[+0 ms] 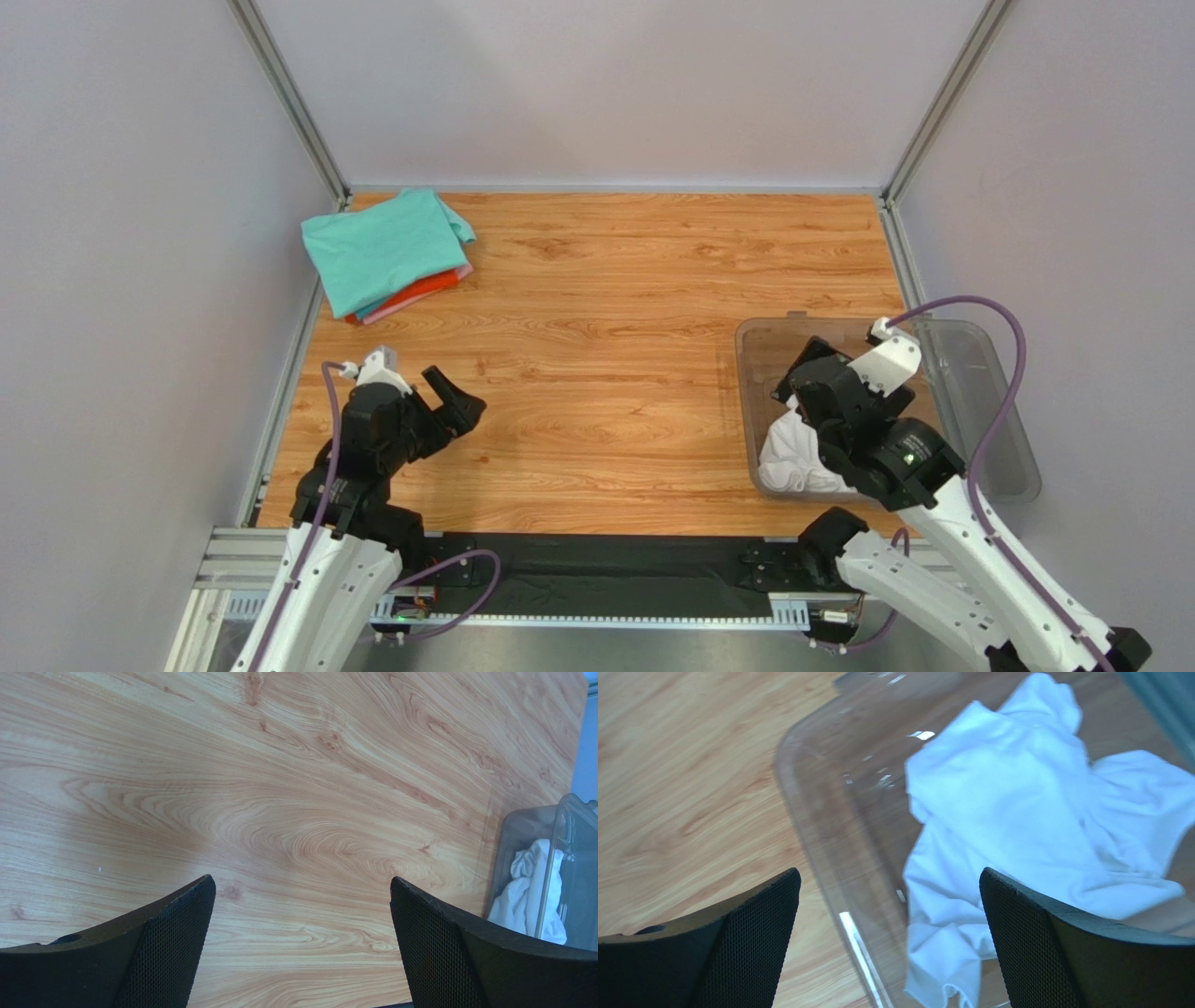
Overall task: Fold and stack the t-shirts
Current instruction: Grab the tshirt from the pile
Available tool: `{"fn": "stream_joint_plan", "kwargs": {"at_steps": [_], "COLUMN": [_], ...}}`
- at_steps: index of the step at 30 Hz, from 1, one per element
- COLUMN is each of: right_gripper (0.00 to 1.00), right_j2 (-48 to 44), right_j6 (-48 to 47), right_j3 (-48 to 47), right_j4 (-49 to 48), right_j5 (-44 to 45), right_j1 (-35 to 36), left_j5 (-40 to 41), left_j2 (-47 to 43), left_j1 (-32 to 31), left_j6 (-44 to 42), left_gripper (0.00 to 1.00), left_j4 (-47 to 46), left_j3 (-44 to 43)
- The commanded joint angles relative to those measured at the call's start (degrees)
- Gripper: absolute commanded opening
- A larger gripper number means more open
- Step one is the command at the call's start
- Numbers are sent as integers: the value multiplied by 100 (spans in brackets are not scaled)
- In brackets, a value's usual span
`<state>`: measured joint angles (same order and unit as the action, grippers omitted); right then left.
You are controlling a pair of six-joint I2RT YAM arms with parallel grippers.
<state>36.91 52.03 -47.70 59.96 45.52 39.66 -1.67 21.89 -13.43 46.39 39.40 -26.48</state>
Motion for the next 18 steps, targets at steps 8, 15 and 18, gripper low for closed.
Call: {"fn": "stream_joint_plan", "kwargs": {"at_steps": [8,15,18], "right_gripper": [100,100,100], "right_j2": [1133,2214,2566], "right_j6": [-1124,-1345,-1310], "right_j3": [586,1228,1404], "right_j4": [-791,-1777,-2023], "right_j5": [-1640,-2433,-2565], "right_j1": [-2136,-2919,-3042], "left_j5": [-61,-9,18], "left_j2": [105,140,140], "left_j1": [-19,-10,-10], "left_j6": [45,45,45], "left_gripper": [100,100,100], "left_j4": [-213,-231,-231], "left_j3": [46,55,64]}}
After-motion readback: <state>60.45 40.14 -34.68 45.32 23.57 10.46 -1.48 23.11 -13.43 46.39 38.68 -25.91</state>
